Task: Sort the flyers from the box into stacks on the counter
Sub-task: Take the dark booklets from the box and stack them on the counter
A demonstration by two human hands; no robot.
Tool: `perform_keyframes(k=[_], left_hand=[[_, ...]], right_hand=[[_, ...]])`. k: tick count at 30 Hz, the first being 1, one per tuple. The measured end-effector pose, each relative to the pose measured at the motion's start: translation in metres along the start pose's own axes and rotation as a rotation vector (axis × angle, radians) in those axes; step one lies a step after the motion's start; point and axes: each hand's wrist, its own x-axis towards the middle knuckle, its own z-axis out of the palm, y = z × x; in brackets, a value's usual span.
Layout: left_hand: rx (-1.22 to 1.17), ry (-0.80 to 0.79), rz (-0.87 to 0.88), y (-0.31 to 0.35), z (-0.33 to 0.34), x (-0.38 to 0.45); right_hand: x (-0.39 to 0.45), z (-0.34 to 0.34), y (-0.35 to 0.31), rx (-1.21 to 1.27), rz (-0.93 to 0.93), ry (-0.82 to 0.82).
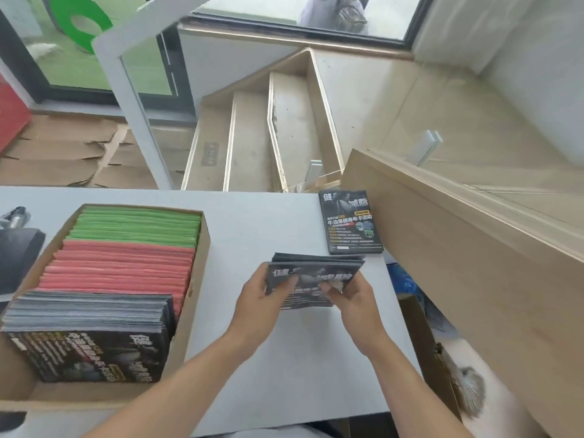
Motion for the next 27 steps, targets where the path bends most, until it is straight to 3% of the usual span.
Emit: perform_keyframes(k=[11,17,27], left_hand=[[-0.003,0.057,0.111,-0.001,0.017,0.003],[0.004,0.041,0.071,-0.008,0.021,0.008],[0.151,0.06,0.004,-0.012,0.027,0.028]], right_hand=[[0.003,0.0,0.002,0.083,-0.021,0.037],[0.012,-0.002,0.015,-0.018,0.005,0.046],[0.024,-0.002,0.025,0.021,0.083,0.086]])
